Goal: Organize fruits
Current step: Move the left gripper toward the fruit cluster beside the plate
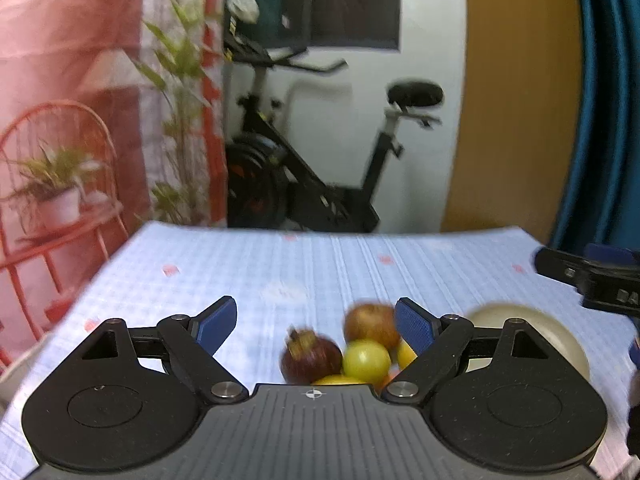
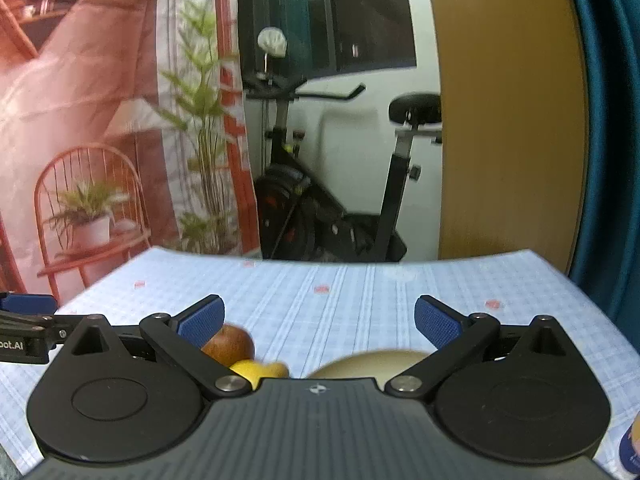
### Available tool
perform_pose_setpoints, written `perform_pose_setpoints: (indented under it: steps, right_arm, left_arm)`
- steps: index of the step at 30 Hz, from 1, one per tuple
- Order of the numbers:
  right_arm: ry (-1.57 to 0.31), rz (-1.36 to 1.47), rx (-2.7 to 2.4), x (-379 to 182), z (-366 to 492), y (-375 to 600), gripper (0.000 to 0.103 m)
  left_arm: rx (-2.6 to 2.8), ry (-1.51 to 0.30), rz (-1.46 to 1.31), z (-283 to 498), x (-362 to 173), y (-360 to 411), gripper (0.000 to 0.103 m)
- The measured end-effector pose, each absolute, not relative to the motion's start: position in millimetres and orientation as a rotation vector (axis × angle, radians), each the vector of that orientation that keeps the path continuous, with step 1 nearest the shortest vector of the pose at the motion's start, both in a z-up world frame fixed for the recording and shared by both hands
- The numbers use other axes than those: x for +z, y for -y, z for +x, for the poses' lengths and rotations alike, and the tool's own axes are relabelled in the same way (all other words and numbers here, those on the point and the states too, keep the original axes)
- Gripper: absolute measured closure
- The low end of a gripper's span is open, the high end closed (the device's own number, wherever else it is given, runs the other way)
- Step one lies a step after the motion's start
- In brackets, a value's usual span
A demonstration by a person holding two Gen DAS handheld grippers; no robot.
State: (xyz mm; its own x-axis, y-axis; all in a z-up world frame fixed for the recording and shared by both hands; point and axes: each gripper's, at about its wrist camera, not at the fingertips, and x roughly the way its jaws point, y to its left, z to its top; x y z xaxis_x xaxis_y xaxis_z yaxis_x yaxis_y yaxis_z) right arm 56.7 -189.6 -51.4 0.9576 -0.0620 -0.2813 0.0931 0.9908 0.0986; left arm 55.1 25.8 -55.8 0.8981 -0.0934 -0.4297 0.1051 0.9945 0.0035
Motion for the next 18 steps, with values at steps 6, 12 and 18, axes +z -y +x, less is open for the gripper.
perform_pose_setpoints:
  steps: [6,12,18]
  right_arm:
    - [-0.162,0.072,-0.117,-30,51,195,0.0]
    - [-0.149,0.043,-0.105,-32,49,194,0.0]
    - [-0.256,0.053,-0.027,-49,51,193,0.0]
  left_arm:
    - [-0.033,-0.305,0.001,57,-26,-20,0.015]
    - [-0.03,-0.333,0.026,57,-29,-1,0.015]
    - [-0.073,-0.483,0.032,60,-55,-5,0.015]
